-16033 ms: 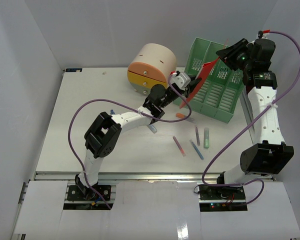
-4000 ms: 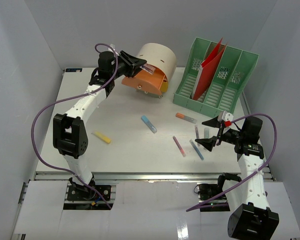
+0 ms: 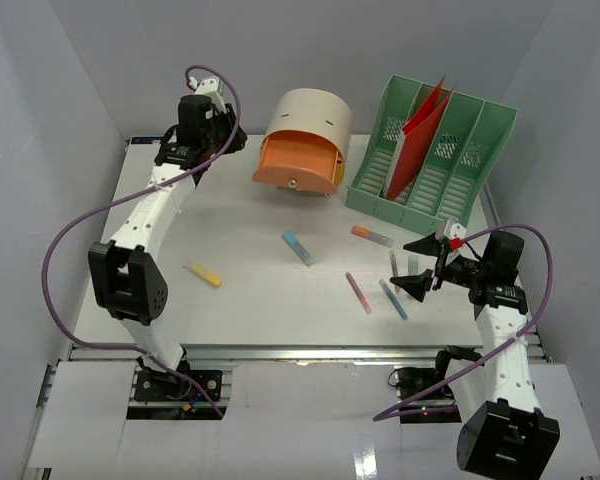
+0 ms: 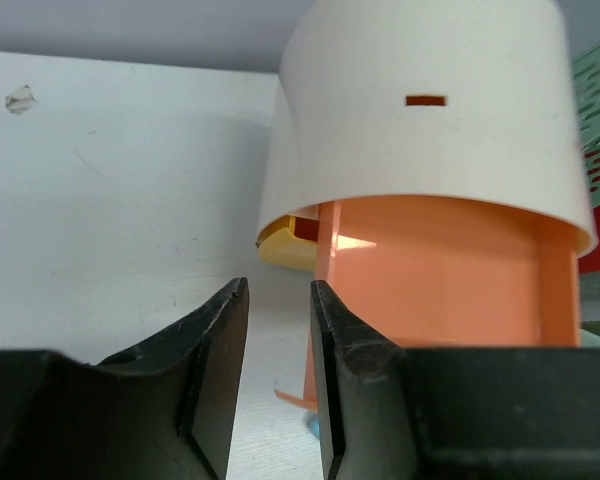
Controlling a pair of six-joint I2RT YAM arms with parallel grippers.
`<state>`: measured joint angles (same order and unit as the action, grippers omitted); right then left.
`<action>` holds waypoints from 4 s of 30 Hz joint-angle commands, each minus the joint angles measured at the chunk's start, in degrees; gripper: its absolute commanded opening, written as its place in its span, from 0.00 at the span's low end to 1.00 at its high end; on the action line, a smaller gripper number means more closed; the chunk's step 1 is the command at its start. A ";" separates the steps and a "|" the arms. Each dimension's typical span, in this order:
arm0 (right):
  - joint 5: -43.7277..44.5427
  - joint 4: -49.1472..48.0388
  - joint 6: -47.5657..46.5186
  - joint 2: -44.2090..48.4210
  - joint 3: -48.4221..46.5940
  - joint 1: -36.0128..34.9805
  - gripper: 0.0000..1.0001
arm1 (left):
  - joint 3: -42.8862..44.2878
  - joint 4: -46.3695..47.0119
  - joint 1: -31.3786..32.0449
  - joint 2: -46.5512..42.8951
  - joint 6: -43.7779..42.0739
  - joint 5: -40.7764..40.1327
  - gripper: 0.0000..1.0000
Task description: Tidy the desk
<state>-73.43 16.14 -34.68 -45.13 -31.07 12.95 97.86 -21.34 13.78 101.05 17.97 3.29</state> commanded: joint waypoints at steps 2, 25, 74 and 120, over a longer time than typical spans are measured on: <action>-0.46 -1.49 0.14 -0.40 -0.95 -0.12 0.97 | -6.43 1.22 0.04 -8.58 -2.60 -4.69 0.26; 0.30 -1.63 -0.04 -1.72 -1.01 0.06 0.97 | -2.26 -4.86 6.61 0.45 -3.75 0.36 0.22; -2.16 -0.23 -4.44 -6.20 -0.05 4.01 0.96 | -11.88 15.45 15.57 -0.57 -50.29 10.57 0.54; -4.07 1.33 -3.29 -2.25 -1.35 4.03 0.96 | -34.38 36.83 9.27 -8.85 14.40 3.75 0.86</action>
<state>-76.51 16.79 -37.93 -47.94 -31.00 16.82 68.99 7.66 24.98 96.34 16.20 3.39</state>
